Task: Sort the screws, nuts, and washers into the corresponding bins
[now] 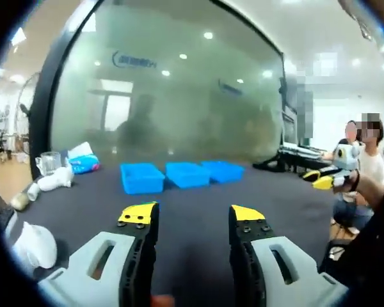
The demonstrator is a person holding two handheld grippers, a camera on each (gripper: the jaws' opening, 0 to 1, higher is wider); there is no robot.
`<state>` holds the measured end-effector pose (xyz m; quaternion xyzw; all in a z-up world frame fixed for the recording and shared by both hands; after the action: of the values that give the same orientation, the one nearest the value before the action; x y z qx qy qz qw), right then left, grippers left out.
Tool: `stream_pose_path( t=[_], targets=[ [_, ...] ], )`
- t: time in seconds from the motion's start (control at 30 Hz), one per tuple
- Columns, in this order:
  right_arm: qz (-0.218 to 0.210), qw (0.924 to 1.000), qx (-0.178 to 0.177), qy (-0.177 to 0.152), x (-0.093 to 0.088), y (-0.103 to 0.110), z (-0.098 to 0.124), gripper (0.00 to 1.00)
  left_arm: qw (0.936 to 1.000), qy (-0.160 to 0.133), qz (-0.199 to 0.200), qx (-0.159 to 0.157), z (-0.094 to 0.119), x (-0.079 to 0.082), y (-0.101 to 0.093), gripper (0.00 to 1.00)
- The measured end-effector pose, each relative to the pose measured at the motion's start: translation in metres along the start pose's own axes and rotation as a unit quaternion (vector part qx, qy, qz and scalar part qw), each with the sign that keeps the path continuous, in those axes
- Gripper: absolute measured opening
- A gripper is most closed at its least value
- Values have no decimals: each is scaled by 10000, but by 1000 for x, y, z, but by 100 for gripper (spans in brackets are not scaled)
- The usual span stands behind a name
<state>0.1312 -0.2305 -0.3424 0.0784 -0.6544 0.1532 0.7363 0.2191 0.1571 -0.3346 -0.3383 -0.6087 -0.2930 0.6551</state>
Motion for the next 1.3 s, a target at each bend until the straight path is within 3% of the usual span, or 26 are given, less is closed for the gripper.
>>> stream_pose_path(
  t=[0.1,0.3,0.53,0.7,0.83,0.87,1.0,1.3],
  targets=[
    [11,10000,1,13,0,-1,0,31,9992,254,-12,-300,-3,-6,-3,44],
    [13,10000,8,36,-1,-1,1,31,9963,488,-183,-685,-9,-7,-11,44],
    [33,10000,27,50,-2,0,1,31,9919,774,-226,-982,-25,-9,-15,44],
    [32,10000,26,57,-2,1,2,31,9784,1386,-295,-1502,-45,-15,-20,44],
    [39,9999,42,83,-4,2,2,31,9693,1762,-503,-1637,-60,-15,-18,43],
    [36,9999,46,87,-4,2,2,31,9645,1925,-544,-1725,-66,-15,-19,43],
    [22,9999,62,98,-5,3,2,31,9565,2287,-416,-1762,-82,-13,-16,43],
    [-12,9999,90,140,-11,1,2,31,9460,2728,-298,-1723,-111,-13,-13,36]
  ],
)
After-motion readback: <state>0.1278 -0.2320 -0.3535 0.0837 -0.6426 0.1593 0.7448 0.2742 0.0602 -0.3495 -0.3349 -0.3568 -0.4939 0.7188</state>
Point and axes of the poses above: the point that each gripper's makers call its tool centre point, and the gripper's own axes: z roughly backward along the fingers, y roughly to its left, x roughly out of its top, the point moved 7 cm from there along z, roughly backward along the fingers, and after that the axes turned 13 degrees about -x, right-handed, at the moved point
